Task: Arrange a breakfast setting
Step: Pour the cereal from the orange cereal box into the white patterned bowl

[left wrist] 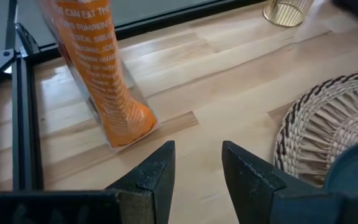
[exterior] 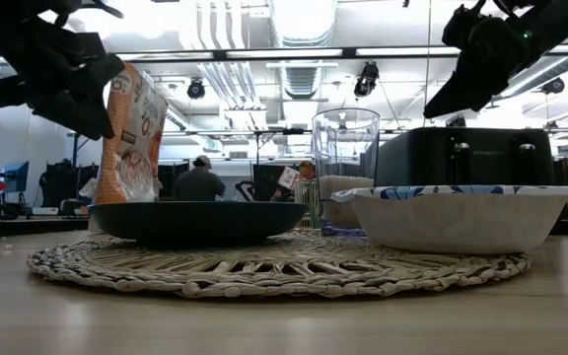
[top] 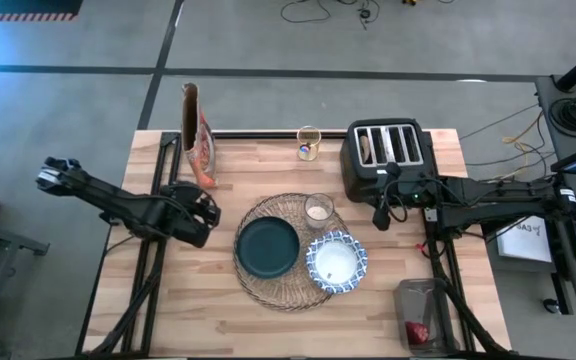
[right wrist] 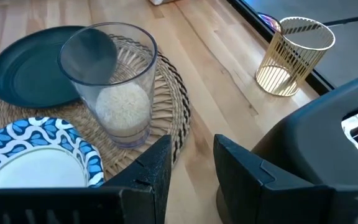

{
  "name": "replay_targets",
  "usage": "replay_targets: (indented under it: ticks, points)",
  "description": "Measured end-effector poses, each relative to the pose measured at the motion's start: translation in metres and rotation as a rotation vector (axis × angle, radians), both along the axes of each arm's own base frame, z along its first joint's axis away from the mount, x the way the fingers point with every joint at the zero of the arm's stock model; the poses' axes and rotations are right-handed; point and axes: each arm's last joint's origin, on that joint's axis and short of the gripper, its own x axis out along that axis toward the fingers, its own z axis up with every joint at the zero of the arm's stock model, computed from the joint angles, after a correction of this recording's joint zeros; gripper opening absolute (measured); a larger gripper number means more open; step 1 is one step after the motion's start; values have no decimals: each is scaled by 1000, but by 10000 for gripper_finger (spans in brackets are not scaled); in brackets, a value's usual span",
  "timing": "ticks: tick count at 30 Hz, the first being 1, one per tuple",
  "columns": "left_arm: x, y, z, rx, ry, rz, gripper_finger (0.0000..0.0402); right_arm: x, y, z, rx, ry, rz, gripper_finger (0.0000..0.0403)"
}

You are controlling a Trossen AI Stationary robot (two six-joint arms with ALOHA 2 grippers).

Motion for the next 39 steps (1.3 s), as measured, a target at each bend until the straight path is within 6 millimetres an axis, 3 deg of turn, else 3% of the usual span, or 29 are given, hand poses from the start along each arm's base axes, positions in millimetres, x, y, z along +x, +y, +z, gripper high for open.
replay_targets:
  ticks: [14,21,34,39]
  points:
    - [6,-1,-5,16,19,17,116,0,0,0,0,0,1,112]
    - [11,0,-4,103,-66,52,117,0,0,0,0,0,1,112]
    - [24,8,-15,98,22,101,117,0,0,0,0,1,1,112]
    - [22,12,-17,59,-26,207,153,0,0,0,0,0,1,112]
